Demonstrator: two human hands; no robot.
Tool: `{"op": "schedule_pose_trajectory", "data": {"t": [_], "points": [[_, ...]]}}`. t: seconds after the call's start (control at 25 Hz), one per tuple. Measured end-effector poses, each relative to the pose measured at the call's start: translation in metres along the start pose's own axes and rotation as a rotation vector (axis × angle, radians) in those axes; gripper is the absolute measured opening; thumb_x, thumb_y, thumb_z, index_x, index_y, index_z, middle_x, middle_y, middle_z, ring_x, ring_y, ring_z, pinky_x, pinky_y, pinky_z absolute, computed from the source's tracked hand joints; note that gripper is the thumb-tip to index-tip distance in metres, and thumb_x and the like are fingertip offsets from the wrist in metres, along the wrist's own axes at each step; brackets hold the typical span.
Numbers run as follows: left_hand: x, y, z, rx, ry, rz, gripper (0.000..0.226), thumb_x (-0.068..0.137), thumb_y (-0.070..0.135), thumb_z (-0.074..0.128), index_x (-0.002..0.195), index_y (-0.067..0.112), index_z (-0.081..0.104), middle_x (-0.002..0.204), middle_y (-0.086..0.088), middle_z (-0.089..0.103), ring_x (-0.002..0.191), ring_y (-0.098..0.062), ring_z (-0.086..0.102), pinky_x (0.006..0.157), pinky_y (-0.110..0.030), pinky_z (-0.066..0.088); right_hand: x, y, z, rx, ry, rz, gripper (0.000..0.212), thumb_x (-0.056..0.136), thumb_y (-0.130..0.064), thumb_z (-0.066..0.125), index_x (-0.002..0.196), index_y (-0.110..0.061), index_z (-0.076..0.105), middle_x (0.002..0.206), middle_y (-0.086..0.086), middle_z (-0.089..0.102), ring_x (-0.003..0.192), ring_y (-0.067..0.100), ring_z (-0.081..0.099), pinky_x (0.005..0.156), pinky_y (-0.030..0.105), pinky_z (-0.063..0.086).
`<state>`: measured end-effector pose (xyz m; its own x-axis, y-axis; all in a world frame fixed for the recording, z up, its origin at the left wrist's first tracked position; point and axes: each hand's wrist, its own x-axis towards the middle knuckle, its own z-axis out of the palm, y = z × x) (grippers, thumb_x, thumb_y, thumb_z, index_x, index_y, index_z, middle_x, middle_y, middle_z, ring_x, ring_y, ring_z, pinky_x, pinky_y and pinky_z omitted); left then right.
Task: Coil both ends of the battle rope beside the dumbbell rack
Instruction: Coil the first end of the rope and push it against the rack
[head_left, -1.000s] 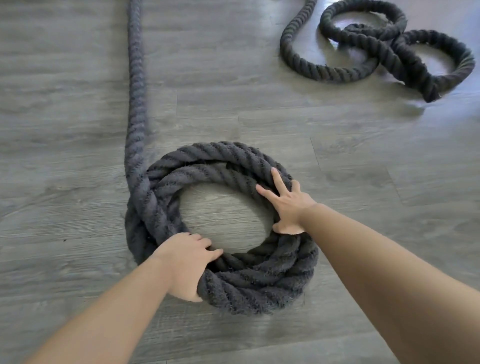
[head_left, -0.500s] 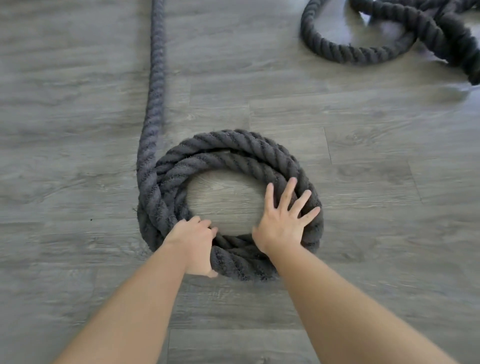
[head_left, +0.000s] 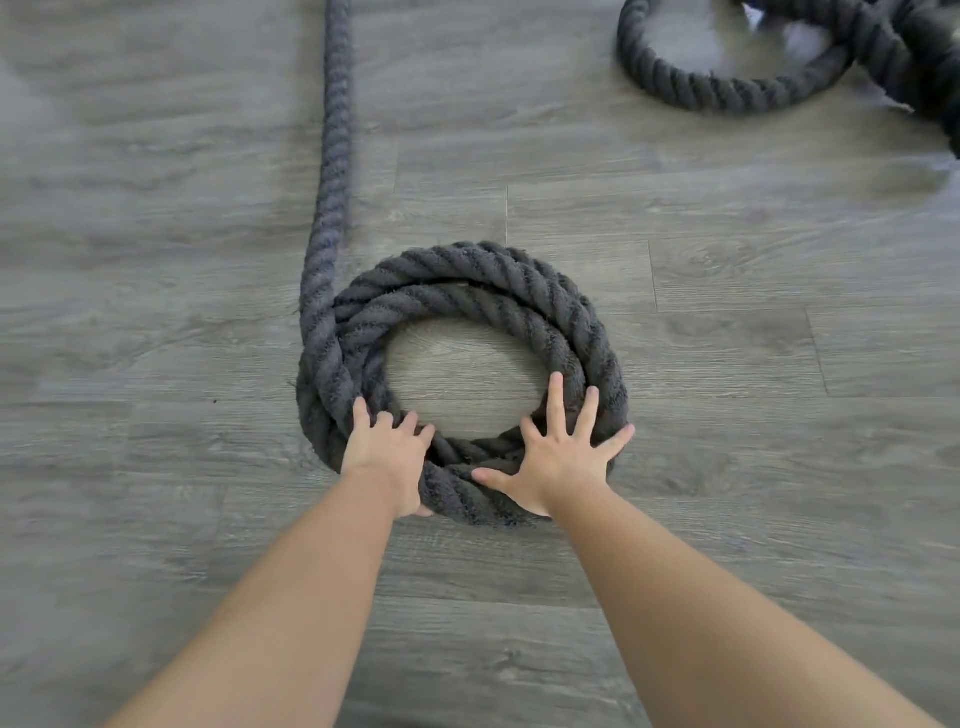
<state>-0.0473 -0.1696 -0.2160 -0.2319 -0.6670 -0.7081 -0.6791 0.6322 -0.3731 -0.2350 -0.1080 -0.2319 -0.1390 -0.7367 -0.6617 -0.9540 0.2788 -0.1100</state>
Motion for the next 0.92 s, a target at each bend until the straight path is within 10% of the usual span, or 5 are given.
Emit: {"op": "schedule_pose_trajectory", "data": {"t": [0.48, 0.64, 0.92], "points": [[0.006, -0.01, 0.008, -0.034, 0.09, 0.097, 0.114, 0.071, 0.083, 0.055, 0.159, 0.026, 0.01, 0.165, -0.003, 0.015, 0.148, -0.042, 0.015, 0.11, -0.074, -0.004, -0.009, -0.018, 0.001, 0.14, -0.016, 0.17, 0.104, 0.078, -0.089, 0.04, 0.159, -0.034, 0.008, 0.15, 0.005, -0.051, 0.14, 0.043, -0.039, 0.101, 0.083, -0.005], [0.004, -0.013, 0.016, -0.066, 0.172, 0.158, 0.109, 0.073, 0.083, 0.055, 0.158, 0.027, 0.015, 0.164, 0.001, 0.02, 0.148, -0.036, 0.019, 0.109, -0.076, -0.002, -0.016, -0.044, 0.01, 0.561, -0.037, 0.478, 0.114, 0.076, -0.078, 0.062, 0.153, -0.05, -0.016, 0.142, 0.008, -0.059, 0.138, 0.054, -0.035, 0.106, 0.081, 0.015], [0.016, -0.018, 0.019, -0.136, 0.252, 0.273, 0.104, 0.071, 0.083, 0.054, 0.154, 0.025, 0.028, 0.156, 0.005, 0.036, 0.142, -0.03, 0.032, 0.11, -0.074, -0.001, 0.001, -0.053, 0.007, 0.542, -0.026, 0.548, 0.117, 0.071, -0.079, 0.066, 0.15, -0.055, -0.017, 0.14, 0.007, -0.06, 0.141, 0.056, -0.025, 0.102, 0.073, 0.034]]}}
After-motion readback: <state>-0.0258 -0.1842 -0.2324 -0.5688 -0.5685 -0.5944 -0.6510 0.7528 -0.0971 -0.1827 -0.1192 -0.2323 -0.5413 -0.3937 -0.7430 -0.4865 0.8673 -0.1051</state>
